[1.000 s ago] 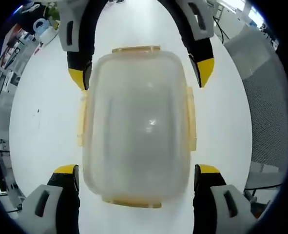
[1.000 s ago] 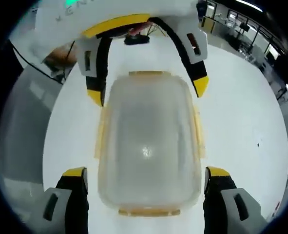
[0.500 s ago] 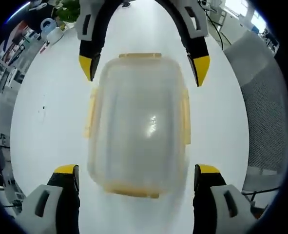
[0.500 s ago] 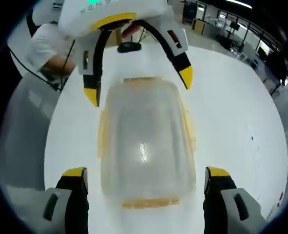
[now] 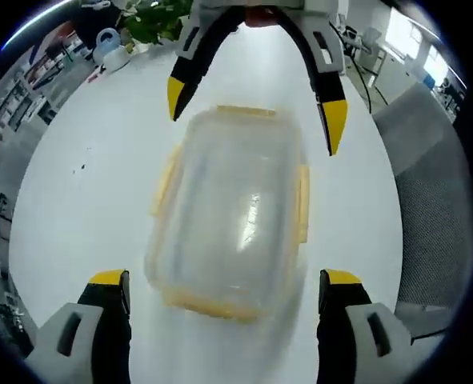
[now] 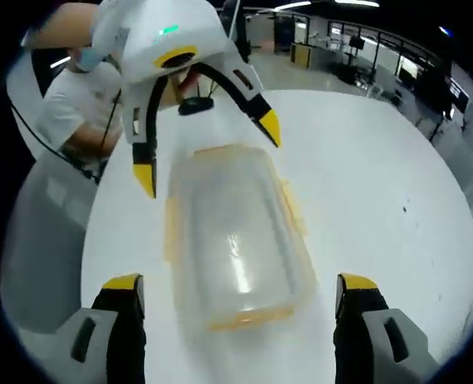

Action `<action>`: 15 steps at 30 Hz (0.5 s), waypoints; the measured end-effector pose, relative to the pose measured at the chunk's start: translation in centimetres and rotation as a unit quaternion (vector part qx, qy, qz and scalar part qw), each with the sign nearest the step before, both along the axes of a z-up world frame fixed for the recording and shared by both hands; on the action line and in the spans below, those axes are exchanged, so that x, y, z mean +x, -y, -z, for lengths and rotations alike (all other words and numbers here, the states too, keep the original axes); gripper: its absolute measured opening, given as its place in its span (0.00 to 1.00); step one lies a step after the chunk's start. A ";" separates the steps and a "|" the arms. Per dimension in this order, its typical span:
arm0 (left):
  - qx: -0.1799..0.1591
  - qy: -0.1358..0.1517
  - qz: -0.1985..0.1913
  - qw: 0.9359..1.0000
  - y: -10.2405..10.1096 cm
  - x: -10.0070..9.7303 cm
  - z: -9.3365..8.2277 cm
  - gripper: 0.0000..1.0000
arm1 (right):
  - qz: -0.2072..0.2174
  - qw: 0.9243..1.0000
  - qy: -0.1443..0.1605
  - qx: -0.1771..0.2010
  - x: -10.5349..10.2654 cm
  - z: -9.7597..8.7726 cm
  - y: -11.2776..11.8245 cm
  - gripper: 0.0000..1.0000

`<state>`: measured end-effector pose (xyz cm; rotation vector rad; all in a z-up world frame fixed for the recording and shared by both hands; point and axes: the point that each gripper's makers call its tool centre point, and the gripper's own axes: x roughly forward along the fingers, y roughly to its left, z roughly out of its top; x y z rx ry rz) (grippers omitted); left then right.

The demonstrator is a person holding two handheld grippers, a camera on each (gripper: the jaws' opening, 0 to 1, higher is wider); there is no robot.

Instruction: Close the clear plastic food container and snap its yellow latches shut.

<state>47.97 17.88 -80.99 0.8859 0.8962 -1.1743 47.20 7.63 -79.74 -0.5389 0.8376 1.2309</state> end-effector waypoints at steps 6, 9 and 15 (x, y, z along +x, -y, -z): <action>-0.015 0.007 -0.012 1.000 -0.1 0.1 -0.1 0.99 | 0.025 0.999 0.003 0.020 0.2 -0.4 0.0 1.00; -0.021 0.009 -0.015 1.000 0.0 0.0 -0.1 0.99 | 0.037 0.999 0.003 0.032 0.2 -0.6 -0.1 1.00; -0.044 0.008 -0.033 0.998 0.1 -0.1 -0.4 0.99 | 0.064 0.996 -0.003 0.064 0.2 -1.1 -0.1 1.00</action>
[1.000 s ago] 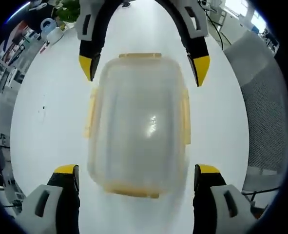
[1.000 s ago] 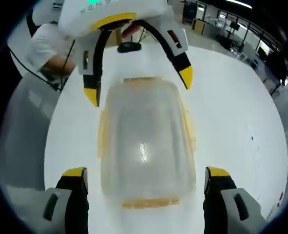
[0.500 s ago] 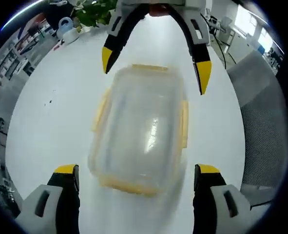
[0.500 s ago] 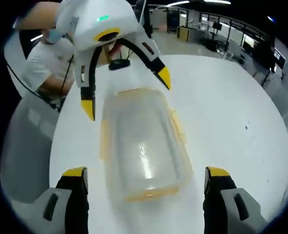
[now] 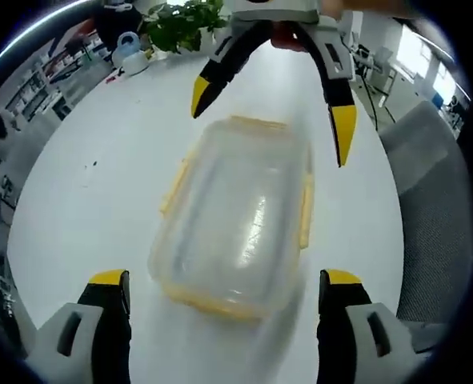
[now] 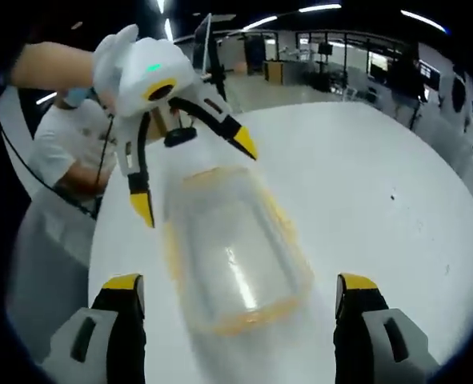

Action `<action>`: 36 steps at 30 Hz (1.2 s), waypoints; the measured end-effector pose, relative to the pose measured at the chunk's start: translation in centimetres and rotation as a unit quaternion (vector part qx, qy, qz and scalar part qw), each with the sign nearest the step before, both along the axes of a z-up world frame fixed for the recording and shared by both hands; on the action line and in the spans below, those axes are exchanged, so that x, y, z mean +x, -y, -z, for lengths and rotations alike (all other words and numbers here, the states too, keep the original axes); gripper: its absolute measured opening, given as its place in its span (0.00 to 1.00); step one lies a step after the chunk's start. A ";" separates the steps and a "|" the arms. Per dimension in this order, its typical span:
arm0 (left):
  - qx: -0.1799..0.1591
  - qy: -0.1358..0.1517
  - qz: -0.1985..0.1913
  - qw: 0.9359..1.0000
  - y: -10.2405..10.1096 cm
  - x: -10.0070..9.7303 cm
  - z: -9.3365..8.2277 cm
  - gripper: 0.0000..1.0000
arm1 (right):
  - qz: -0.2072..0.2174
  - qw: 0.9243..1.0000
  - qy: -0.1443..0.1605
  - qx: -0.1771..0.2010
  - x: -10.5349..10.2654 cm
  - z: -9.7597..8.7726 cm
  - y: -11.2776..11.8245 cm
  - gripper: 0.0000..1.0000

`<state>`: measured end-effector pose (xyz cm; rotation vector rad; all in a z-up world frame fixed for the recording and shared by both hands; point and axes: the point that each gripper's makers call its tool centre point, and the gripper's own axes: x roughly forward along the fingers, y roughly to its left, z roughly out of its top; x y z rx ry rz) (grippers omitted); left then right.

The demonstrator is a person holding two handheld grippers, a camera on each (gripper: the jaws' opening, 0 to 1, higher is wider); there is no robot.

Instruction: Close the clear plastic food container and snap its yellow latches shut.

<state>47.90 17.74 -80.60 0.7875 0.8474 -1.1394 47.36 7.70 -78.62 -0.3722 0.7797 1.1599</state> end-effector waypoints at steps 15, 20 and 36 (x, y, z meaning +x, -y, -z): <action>-0.062 -0.021 -0.070 0.995 -0.9 -0.2 -0.4 0.99 | 0.043 0.997 0.025 0.055 0.3 -1.3 0.4 1.00; -0.081 -0.023 -0.085 0.993 -1.1 -0.8 -0.3 0.99 | 0.059 0.995 0.030 0.073 0.2 -1.6 0.5 1.00; -0.148 -0.012 -0.153 0.977 -2.4 -1.1 -0.7 0.99 | 0.119 0.984 0.060 0.122 0.1 -2.8 1.7 1.00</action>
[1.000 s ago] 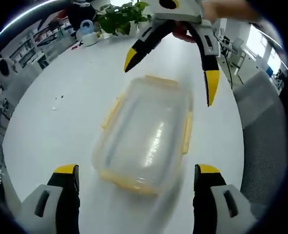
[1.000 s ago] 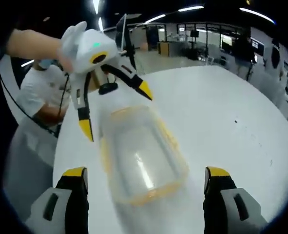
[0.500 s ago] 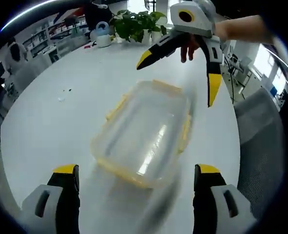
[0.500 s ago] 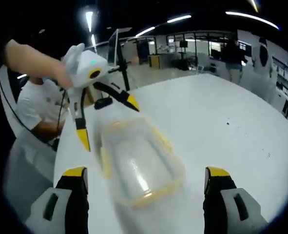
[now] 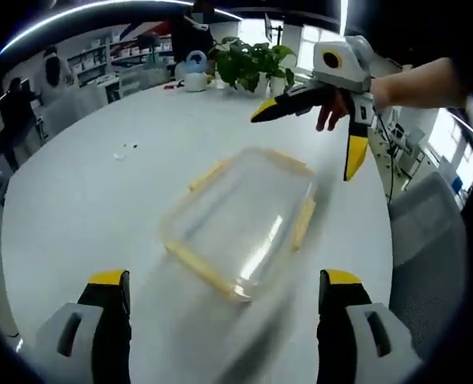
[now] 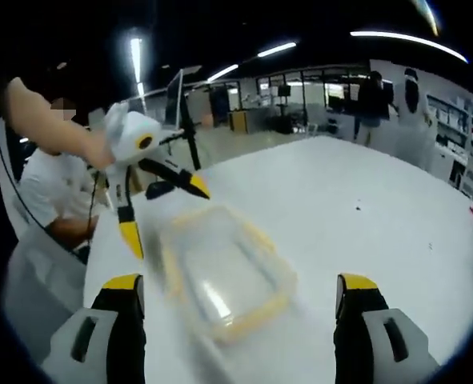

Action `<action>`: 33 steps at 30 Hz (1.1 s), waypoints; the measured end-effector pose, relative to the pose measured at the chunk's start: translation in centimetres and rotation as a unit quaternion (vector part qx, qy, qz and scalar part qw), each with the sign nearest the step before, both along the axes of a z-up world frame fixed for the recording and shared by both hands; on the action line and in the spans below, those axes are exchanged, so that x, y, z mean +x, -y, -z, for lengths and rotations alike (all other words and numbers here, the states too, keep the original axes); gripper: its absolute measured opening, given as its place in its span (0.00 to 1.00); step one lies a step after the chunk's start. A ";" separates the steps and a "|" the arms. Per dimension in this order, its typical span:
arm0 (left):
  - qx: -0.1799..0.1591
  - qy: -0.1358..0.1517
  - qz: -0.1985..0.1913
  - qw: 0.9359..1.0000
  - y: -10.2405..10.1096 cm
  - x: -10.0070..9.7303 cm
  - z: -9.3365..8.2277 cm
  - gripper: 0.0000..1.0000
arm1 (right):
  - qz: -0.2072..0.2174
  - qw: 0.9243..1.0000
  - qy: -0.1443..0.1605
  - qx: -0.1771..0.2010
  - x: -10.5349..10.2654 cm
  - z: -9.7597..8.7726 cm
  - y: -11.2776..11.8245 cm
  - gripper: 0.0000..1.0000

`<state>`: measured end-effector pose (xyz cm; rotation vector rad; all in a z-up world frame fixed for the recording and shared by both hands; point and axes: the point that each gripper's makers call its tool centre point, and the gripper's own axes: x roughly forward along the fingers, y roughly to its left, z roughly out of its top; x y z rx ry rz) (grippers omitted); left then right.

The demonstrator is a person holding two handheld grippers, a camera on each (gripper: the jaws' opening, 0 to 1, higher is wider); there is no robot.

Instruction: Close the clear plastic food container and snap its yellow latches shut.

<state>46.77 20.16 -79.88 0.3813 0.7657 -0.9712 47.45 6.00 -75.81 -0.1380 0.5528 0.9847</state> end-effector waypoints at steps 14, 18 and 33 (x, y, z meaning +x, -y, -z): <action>-0.026 0.000 -0.039 0.999 -1.7 -1.7 0.1 0.94 | 0.050 0.998 -0.013 0.024 -1.3 0.0 1.7 1.00; -0.024 0.005 -0.045 0.999 -2.1 -2.3 0.0 0.85 | 0.048 0.999 -0.005 0.023 -1.8 -0.1 1.7 0.99; -0.039 -0.016 -0.094 0.995 -4.1 -4.3 0.7 0.85 | 0.049 0.998 -0.012 0.035 -4.1 -0.6 0.5 0.94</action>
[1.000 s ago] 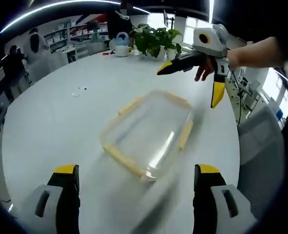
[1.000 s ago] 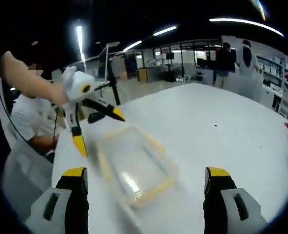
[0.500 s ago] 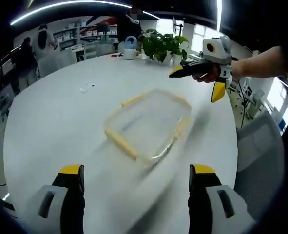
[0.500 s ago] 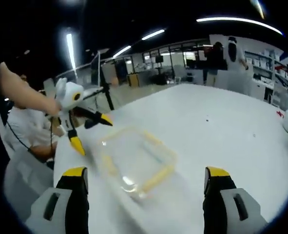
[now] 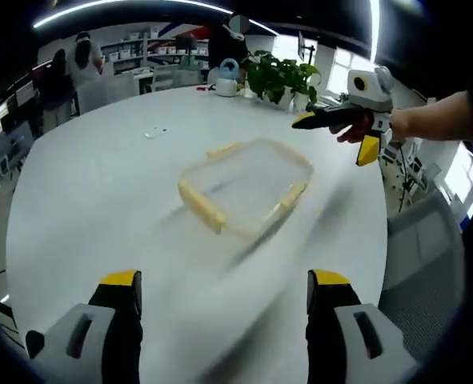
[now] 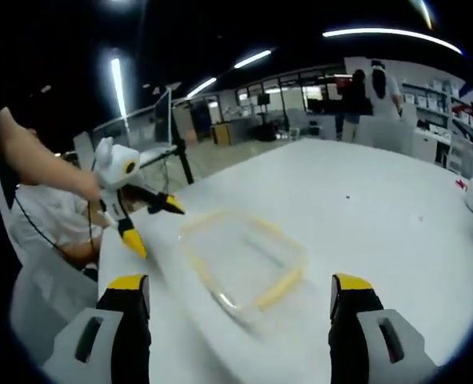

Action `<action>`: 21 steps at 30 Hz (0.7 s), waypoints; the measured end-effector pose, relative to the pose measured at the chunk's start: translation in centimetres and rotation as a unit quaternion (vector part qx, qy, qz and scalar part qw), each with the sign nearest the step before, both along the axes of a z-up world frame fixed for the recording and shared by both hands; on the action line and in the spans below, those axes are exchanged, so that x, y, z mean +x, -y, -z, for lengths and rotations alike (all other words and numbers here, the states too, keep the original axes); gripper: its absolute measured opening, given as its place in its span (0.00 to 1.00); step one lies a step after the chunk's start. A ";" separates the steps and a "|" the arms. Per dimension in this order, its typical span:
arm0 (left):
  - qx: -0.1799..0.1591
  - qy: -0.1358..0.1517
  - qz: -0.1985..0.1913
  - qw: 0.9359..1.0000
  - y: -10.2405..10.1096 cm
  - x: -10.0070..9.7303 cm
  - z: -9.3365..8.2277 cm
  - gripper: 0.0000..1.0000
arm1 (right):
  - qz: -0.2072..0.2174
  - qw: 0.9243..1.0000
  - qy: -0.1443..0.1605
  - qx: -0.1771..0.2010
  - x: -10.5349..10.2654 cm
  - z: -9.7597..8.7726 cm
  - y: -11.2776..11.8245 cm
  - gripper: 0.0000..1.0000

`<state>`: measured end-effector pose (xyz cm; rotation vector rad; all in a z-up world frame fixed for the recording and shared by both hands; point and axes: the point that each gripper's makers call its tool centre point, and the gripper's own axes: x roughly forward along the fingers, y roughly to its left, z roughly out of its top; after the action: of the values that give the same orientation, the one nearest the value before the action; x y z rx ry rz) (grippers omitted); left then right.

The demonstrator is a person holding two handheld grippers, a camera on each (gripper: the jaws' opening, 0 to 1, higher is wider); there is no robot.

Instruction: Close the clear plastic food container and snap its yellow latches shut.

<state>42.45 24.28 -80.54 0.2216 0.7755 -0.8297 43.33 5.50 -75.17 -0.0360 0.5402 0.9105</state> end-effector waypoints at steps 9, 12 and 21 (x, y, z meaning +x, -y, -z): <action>-0.013 0.002 -0.020 1.000 -0.9 -0.8 -0.6 0.83 | 0.010 1.000 -0.007 0.006 -1.3 0.0 0.5 0.92; -0.016 0.001 -0.027 0.999 -1.3 -1.4 -0.6 0.83 | 0.013 1.000 -0.006 0.010 -1.6 -0.1 0.6 0.92; -0.010 0.014 -0.033 0.999 -2.4 -2.8 -0.4 0.84 | 0.015 1.000 0.002 0.006 -2.5 -0.3 1.1 0.92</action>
<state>39.64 26.63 -80.15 0.1879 0.7431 -0.7698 40.79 4.42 -74.91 -0.0193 0.5296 0.8849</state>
